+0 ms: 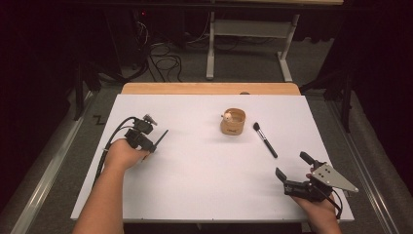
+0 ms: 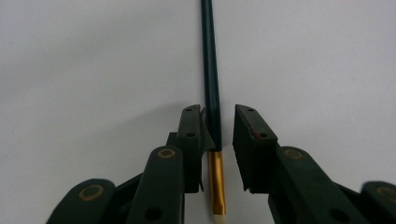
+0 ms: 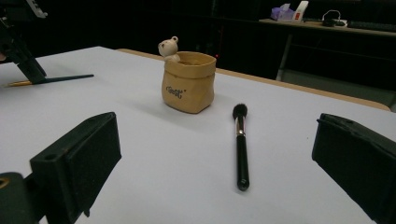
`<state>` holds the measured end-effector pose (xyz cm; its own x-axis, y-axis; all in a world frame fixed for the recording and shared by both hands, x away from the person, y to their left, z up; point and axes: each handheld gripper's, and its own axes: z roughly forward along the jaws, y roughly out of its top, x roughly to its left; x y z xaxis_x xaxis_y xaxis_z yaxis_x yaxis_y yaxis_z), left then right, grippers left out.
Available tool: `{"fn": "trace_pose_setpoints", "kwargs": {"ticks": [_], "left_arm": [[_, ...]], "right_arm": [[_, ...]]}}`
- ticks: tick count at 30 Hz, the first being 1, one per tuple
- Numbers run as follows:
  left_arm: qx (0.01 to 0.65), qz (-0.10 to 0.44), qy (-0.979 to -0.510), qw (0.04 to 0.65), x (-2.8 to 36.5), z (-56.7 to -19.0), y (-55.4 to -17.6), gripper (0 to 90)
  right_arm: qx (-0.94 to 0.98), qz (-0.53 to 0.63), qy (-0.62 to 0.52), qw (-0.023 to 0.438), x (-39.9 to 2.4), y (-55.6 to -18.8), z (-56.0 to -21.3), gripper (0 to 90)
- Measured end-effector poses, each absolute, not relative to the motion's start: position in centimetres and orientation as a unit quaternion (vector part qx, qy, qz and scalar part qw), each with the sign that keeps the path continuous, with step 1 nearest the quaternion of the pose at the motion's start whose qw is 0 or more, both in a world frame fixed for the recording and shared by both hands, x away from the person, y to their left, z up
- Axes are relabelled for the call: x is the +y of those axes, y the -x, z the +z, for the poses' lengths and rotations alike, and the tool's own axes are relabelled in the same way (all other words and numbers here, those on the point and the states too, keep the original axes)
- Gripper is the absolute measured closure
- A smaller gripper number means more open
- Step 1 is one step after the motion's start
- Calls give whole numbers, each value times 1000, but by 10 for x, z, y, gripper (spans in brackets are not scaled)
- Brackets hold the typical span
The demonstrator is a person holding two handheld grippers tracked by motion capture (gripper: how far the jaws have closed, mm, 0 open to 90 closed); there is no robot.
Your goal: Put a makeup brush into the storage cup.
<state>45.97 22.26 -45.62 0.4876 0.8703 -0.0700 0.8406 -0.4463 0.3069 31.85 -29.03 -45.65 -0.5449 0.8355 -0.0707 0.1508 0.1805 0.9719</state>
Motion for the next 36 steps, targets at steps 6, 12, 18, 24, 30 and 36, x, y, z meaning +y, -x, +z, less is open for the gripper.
{"fn": "trace_pose_setpoints", "kwargs": {"ticks": [6, 12, 18, 24, 30, 36], "left_arm": [[504, 49, -850, 148, 223, -457, -460, 740], [501, 50, -852, 144, 222, -459, -460, 751], [501, 45, -853, 141, 221, -460, -460, 762], [501, 47, -853, 140, 220, -461, -460, 787], [496, 51, -857, 132, 218, -461, -459, 805], [498, 52, -856, 130, 217, -461, -459, 826]], "right_arm": [[698, 534, -354, 320, -291, -319, -457, 17], [698, 533, -356, 320, -291, -319, -457, 17], [697, 534, -357, 319, -291, -318, -457, 17], [698, 534, -356, 318, -291, -319, -457, 17], [698, 533, -357, 319, -290, -319, -457, 17], [698, 533, -355, 320, -290, -319, -457, 17]]}}
